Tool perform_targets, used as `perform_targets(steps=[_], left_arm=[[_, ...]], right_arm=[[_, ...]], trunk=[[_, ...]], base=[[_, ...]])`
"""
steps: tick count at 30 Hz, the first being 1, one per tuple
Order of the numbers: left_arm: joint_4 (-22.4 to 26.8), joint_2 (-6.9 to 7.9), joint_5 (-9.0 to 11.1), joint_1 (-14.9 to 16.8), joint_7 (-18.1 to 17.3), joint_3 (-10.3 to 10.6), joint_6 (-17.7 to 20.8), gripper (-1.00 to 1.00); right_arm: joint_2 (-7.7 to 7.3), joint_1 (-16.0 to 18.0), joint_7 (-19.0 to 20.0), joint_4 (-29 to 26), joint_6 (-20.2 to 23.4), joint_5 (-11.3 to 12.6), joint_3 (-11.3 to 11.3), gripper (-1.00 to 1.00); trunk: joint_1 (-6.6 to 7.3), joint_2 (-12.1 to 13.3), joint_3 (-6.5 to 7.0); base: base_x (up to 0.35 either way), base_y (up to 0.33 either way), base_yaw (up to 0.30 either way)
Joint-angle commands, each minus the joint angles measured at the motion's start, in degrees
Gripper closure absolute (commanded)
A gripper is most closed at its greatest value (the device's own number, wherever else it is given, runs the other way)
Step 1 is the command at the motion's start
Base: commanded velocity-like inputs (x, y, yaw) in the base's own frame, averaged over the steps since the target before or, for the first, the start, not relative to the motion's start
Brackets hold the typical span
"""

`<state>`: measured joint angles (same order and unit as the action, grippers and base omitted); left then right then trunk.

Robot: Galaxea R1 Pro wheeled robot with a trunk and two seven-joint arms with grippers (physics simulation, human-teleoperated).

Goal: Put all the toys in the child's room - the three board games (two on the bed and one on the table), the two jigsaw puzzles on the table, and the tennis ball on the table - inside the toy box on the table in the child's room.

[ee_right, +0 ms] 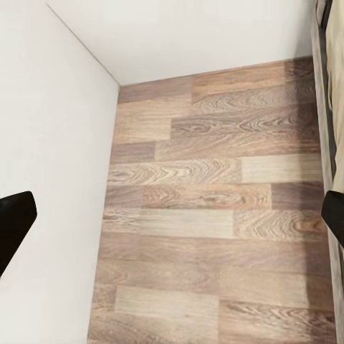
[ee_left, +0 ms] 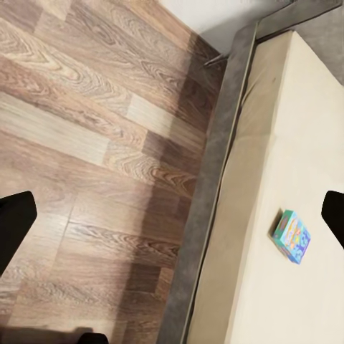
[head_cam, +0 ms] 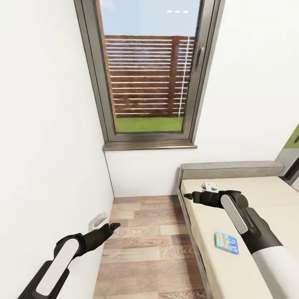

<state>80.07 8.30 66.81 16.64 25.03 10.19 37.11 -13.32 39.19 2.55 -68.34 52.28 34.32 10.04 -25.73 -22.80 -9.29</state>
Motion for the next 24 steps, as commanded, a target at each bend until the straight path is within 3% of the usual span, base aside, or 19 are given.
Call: perform_targets(steps=[1, 24], left_arm=[[0.1, 0.05, 0.6, 0.1, 0.6, 0.1, 0.0, -1.0], [0.1, 0.05, 0.6, 0.1, 0.6, 0.1, 0.0, -1.0]], right_arm=[[-0.04, 0.1, 0.3, 0.0, 0.2, -0.3, 0.1, -1.0], [-0.04, 0.1, 0.3, 0.0, 0.2, -0.3, 0.1, -1.0]], trunk=[[-0.05, -0.1, -0.12], [-0.05, -0.1, -0.12]], base=[[0.193, 0.0, 0.0], [0.288, 0.0, 0.0]])
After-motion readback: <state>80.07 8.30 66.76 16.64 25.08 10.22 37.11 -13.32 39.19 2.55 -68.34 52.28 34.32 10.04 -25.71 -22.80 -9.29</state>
